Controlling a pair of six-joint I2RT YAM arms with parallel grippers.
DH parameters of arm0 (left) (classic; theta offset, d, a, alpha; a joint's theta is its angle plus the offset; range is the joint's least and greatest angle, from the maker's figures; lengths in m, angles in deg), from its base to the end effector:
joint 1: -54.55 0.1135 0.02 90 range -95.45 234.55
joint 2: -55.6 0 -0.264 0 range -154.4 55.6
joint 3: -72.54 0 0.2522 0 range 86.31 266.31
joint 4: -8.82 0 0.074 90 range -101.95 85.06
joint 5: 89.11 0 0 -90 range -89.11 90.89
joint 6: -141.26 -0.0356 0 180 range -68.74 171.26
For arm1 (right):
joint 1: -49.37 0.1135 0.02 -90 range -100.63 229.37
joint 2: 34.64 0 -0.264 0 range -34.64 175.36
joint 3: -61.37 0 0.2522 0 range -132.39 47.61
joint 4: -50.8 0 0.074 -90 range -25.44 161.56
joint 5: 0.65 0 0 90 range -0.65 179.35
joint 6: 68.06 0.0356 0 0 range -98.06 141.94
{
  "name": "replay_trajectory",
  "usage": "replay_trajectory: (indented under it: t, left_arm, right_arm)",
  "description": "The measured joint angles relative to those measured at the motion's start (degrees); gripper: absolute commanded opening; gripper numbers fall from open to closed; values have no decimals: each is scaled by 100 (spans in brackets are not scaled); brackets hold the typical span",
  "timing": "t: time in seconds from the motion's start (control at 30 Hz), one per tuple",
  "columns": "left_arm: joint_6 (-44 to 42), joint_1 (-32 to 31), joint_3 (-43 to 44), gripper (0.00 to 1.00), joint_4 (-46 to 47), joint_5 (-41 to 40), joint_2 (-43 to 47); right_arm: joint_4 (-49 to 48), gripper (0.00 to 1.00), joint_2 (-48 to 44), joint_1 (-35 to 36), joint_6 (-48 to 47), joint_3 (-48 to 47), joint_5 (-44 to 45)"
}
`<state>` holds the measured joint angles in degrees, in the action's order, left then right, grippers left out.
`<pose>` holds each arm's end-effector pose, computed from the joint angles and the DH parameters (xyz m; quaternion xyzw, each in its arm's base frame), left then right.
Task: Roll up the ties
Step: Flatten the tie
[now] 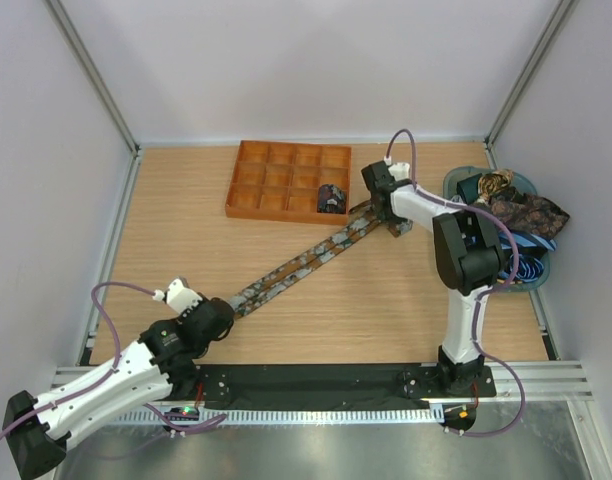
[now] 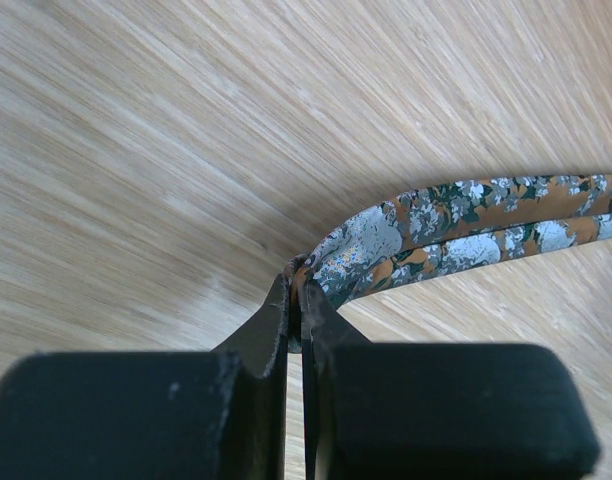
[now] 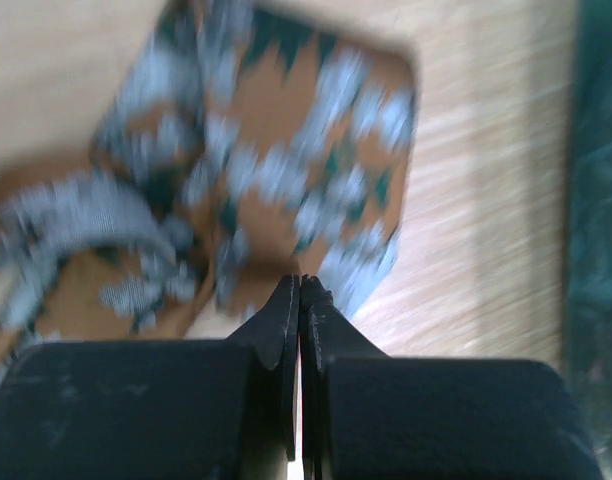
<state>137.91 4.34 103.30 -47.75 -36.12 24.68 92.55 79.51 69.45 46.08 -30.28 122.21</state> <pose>0.0817 -0.0646 0.1628 -0.3704 0.8346 -0.1407 0.3826 0.3881 0.1213 0.1643 0.0961 0.9322 -0.1750 0.3018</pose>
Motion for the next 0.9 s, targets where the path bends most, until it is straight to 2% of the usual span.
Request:
replay_trajectory:
  t: [0.17, 0.2, 0.23, 0.27, 0.3, 0.37, 0.47, 0.63, 0.9]
  left_arm:
    - [-13, 7, 0, 1, -98, -2, -26]
    - [-15, 9, 0, 1, -105, -2, -42]
    - [-15, 9, 0, 0, -109, -2, -52]
    - [-15, 11, 0, 0, -109, -2, -63]
    - [-15, 11, 0, 0, -114, -2, -76]
    - [-17, 11, 0, 0, -120, -2, -109]
    - [-20, 11, 0, 1, -122, -2, -153]
    - [-46, 11, 2, 1, -140, -4, -157]
    - [-103, 11, 2, 1, -245, -46, -42]
  right_arm:
    - [295, 1, 498, -446, -142, -1379, 52]
    - [339, 4, 601, -544, -157, -1672, 28]
    - [402, 12, 743, -675, -175, -2068, -31]
    - [420, 33, 813, -745, -184, -2299, -87]
    - [411, 41, 837, -809, -179, -2417, -116]
    - [396, 51, 778, -905, -264, -2422, -166]
    - [282, 59, 496, -839, -267, -1836, -372]
    - [208, 64, 278, -584, -195, -975, -750]
    - [291, 65, 337, -330, -181, -1102, -640]
